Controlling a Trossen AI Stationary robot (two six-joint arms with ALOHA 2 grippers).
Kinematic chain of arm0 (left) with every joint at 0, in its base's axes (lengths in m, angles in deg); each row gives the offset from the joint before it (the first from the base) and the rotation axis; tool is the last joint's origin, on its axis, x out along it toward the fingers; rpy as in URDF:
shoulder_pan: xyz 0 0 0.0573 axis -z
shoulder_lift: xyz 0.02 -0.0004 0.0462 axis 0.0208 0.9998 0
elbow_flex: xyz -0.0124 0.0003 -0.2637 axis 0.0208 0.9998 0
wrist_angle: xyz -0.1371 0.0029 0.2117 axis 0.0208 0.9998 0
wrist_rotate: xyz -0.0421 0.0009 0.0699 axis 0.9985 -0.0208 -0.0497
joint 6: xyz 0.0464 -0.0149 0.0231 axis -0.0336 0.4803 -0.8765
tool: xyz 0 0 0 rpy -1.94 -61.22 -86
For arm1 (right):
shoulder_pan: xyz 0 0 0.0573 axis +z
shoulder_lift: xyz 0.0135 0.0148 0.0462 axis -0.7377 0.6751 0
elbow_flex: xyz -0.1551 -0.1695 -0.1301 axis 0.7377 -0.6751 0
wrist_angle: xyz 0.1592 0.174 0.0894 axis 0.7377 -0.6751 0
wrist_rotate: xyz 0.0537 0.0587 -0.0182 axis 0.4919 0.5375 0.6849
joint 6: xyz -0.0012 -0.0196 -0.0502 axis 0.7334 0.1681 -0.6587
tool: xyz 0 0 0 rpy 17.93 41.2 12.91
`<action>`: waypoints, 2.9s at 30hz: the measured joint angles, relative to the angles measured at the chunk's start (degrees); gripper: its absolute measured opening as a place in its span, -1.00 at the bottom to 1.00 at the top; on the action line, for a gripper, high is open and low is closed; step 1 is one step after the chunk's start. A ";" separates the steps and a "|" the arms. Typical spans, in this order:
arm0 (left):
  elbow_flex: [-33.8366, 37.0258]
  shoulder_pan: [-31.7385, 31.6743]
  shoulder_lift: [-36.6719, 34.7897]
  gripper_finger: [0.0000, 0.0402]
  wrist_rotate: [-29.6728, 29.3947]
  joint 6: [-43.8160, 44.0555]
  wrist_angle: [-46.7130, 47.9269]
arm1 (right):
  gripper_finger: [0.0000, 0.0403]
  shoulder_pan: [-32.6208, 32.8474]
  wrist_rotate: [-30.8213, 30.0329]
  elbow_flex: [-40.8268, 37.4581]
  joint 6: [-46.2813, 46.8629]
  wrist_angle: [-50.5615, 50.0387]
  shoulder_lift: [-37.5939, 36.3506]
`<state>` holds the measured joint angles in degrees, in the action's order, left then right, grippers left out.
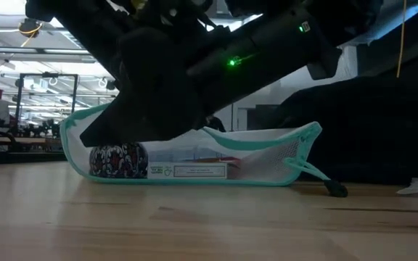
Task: Unpack backpack
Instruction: Remove the white scented candle from the transparent zipper bag
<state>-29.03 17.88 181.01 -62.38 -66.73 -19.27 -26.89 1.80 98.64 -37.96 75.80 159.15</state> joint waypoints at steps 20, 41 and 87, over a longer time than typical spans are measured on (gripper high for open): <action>0.00 0.04 0.04 -1.00 0.08 0.10 0.73 | 0.57 -0.20 -0.13 -0.01 0.65 -1.43 -0.02; 0.00 -0.04 0.04 -1.00 0.27 2.55 2.68 | 0.57 -1.03 2.54 -0.02 -0.01 -2.82 -0.11; -0.32 -0.59 -0.07 -1.00 -0.03 2.27 0.63 | 0.26 3.60 7.02 -0.07 13.03 -25.83 -5.27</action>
<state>-29.35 17.29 180.94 -62.41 -64.45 -18.63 -23.29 8.82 98.57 -24.94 49.98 153.88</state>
